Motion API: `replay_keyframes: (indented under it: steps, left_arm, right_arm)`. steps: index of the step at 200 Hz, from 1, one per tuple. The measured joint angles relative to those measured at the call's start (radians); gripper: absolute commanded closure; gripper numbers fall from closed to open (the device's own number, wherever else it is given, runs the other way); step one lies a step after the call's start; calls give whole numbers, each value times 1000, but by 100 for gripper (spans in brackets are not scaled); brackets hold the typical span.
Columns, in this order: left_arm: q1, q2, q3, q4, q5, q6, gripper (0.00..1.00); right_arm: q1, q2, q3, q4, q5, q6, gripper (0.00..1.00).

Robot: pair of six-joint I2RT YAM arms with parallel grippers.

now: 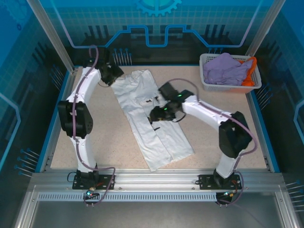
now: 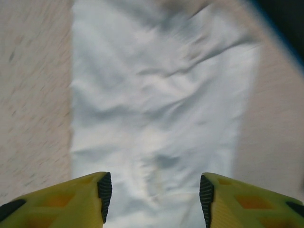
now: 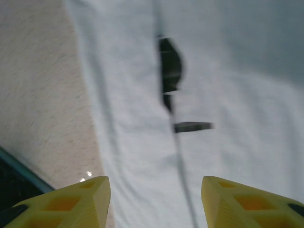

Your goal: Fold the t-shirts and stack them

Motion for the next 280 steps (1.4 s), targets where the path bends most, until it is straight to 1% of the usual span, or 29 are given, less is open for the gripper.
replay_keyframes:
  steps: [19, 37, 52, 63, 80, 95, 128, 152, 178, 189, 207, 222, 240, 259, 269, 280]
  left_arm:
    - [2, 100, -27, -33, -17, 4, 47]
    - [6, 220, 30, -74, -22, 16, 47]
    - [7, 331, 146, -132, -41, 38, 47]
    - [8, 372, 238, -192, -40, 55, 47]
    - [4, 462, 407, -192, -42, 82, 46]
    - [-2, 530, 516, -201, -42, 91, 46]
    - [-24, 620, 677, -202, -39, 86, 45]
    - [-40, 647, 714, -154, -15, 58, 44]
    - [-61, 665, 742, -100, 5, 26, 38]
    - [-71, 666, 743, -86, 13, 25, 34]
    - [-81, 666, 743, -74, 19, 34, 22]
    - [-85, 661, 743, -72, 16, 45, 18]
    - [-85, 635, 714, -85, -10, 74, 17]
    - [-74, 571, 640, -112, -51, 103, 17]
    - [-64, 526, 603, -130, -77, 119, 20]
    - [-53, 473, 573, -146, -105, 141, 25]
  right_arm:
    - [-43, -11, -97, 1, 16, 7, 46]
    - [-45, -12, -179, 0, 18, 29, 46]
    - [-49, -19, -235, 1, 18, 60, 46]
    - [-51, -24, -267, 2, 21, 86, 46]
    - [-55, -30, -306, 4, 20, 142, 46]
    - [-55, -40, -341, 17, 18, 200, 46]
    - [-55, -54, -398, 52, -14, 338, 46]
    - [-39, -57, -407, 85, -37, 436, 46]
    - [21, -49, -393, 91, -40, 492, 43]
    - [51, -35, -373, 88, -41, 503, 42]
    - [87, -11, -341, 89, -48, 507, 42]
    - [106, 6, -320, 96, -58, 511, 42]
    - [123, 19, -298, 105, -63, 513, 42]
    - [134, 23, -264, 92, -54, 501, 42]
    - [134, 21, -243, 82, -38, 489, 42]
    - [134, 13, -225, 71, -16, 478, 43]
